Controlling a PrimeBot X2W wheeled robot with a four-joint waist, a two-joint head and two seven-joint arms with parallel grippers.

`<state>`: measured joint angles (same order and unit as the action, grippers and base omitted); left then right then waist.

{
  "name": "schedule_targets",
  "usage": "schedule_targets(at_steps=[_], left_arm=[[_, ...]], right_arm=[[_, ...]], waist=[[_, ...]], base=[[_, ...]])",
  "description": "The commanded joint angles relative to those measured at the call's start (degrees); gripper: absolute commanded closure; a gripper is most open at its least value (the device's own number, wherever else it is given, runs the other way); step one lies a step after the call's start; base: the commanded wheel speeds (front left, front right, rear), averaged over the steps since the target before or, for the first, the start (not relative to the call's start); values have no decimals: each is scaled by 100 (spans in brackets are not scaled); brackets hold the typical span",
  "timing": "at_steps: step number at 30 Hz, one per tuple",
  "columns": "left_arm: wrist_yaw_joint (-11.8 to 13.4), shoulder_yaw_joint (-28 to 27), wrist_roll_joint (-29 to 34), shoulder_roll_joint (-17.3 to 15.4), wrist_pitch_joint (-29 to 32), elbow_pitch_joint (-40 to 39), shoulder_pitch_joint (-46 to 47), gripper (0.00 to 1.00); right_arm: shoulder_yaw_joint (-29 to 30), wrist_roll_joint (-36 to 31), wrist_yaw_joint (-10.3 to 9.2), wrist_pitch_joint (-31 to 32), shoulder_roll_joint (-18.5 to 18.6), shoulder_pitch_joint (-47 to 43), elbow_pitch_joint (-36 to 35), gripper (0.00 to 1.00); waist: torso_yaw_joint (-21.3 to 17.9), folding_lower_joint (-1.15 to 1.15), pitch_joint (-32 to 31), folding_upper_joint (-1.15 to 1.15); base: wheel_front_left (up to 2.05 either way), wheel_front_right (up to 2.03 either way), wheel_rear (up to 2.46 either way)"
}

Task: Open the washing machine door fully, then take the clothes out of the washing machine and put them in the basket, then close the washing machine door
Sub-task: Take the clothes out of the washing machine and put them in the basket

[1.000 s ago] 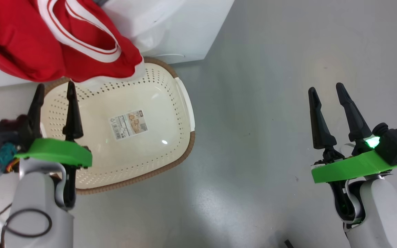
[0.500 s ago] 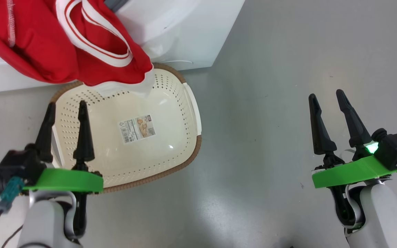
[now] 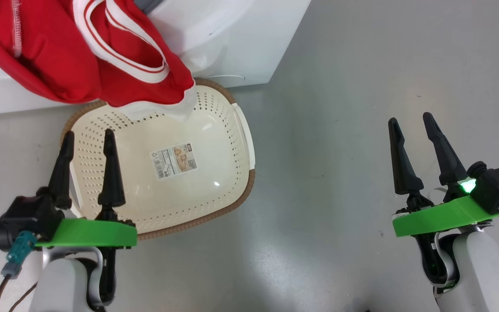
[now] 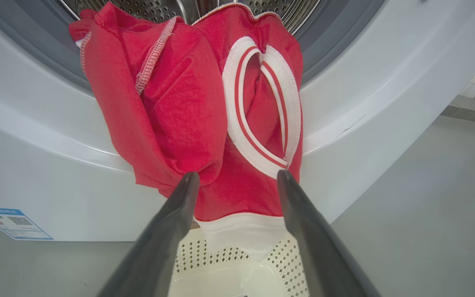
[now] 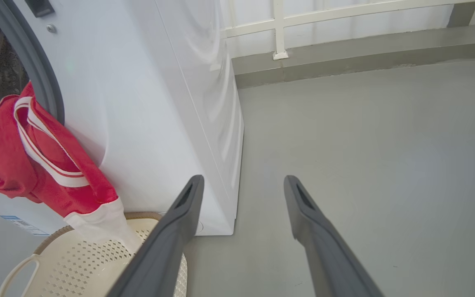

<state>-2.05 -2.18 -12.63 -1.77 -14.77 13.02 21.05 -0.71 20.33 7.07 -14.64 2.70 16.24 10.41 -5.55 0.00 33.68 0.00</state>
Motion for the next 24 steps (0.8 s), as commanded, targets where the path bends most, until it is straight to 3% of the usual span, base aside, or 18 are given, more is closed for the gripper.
schedule_targets(at_steps=[1,13,24], left_arm=[[19,-132,-31,-111,-23,-145,-93,0],[-123,-606,524,-210,-23,68,1078,0],[-42,-886,687,-484,-23,1393,2498,0]], right_arm=[[-99,-43,42,-36,18,-158,-123,0],[-125,-40,42,-36,18,-115,-136,0],[-192,12,42,-36,18,-81,-126,0]], waist=[[5,0,7,0],[16,0,129,0],[-87,0,197,0]], base=[[0,0,0],[0,0,0],[0,0,0]])
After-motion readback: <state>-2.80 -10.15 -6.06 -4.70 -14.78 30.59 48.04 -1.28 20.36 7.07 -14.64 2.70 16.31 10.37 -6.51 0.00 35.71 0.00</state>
